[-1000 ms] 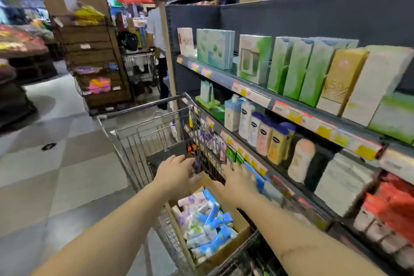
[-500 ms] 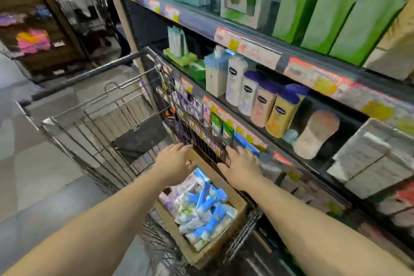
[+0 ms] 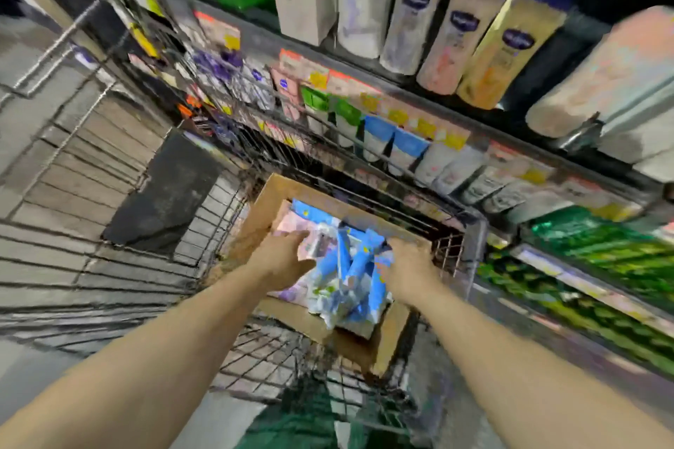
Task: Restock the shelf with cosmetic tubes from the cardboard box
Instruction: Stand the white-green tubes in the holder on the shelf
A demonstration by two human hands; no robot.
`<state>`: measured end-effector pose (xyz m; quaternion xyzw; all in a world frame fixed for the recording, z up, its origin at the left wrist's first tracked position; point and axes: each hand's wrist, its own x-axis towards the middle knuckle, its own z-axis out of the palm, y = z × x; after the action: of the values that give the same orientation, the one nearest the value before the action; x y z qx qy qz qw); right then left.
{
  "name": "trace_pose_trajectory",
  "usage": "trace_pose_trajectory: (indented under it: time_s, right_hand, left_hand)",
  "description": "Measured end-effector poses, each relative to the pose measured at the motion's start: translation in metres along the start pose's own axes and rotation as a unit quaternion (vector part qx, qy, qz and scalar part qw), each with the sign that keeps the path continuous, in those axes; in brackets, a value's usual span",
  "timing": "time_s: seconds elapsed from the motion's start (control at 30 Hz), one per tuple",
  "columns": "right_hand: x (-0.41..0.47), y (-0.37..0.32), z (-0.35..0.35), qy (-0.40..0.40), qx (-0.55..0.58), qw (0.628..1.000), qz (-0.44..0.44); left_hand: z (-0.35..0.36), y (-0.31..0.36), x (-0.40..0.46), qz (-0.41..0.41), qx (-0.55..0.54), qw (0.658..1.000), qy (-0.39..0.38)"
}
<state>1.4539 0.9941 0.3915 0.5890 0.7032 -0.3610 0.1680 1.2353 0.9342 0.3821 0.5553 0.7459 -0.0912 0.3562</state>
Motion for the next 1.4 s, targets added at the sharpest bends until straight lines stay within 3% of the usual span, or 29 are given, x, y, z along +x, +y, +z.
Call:
trace_pose_trajectory:
  time_s: [0.2, 0.47, 0.73, 0.9, 1.0, 1.1, 1.13, 1.2, 1.3, 1.4]
  right_hand:
    - [0.019, 0.011, 0.029, -0.016, 0.022, 0.999, 0.045]
    - [0.03, 0.019, 0.073, -0.057, 0.048, 0.994, 0.081]
    - [0.034, 0.028, 0.118, -0.076, 0.068, 0.991, 0.089]
    - [0.037, 0.035, 0.137, -0.066, 0.079, 0.991, 0.087]
    - [0.037, 0.034, 0.14, -0.059, 0.083, 0.991, 0.091]
    - [0.034, 0.027, 0.136, -0.056, 0.086, 0.99, 0.094]
    - [0.034, 0.024, 0.134, -0.054, 0.085, 0.991, 0.093]
    - [0.033, 0.015, 0.131, -0.052, 0.103, 0.989, 0.092]
    - [0.035, 0.001, 0.128, -0.08, 0.234, 0.961, 0.122]
    - [0.036, -0.01, 0.124, -0.097, 0.374, 0.909, 0.155]
  left_hand:
    - [0.025, -0.017, 0.026, -0.009, -0.03, 0.999, -0.035]
    - [0.08, -0.037, 0.043, -0.103, -0.155, 0.973, -0.133]
    - [0.145, -0.008, 0.066, -0.26, -0.272, 0.919, -0.119]
    - [0.171, 0.007, 0.073, -0.313, -0.37, 0.874, -0.026]
    - [0.172, 0.007, 0.073, -0.317, -0.369, 0.874, -0.015]
    - [0.161, 0.001, 0.069, -0.29, -0.367, 0.882, -0.053]
    - [0.156, -0.002, 0.067, -0.282, -0.397, 0.87, -0.071]
    - [0.144, -0.006, 0.058, -0.278, -0.501, 0.808, -0.136]
    - [0.124, -0.013, 0.044, -0.222, -0.602, 0.723, -0.254]
    - [0.117, -0.015, 0.032, -0.14, -0.614, 0.712, -0.311]
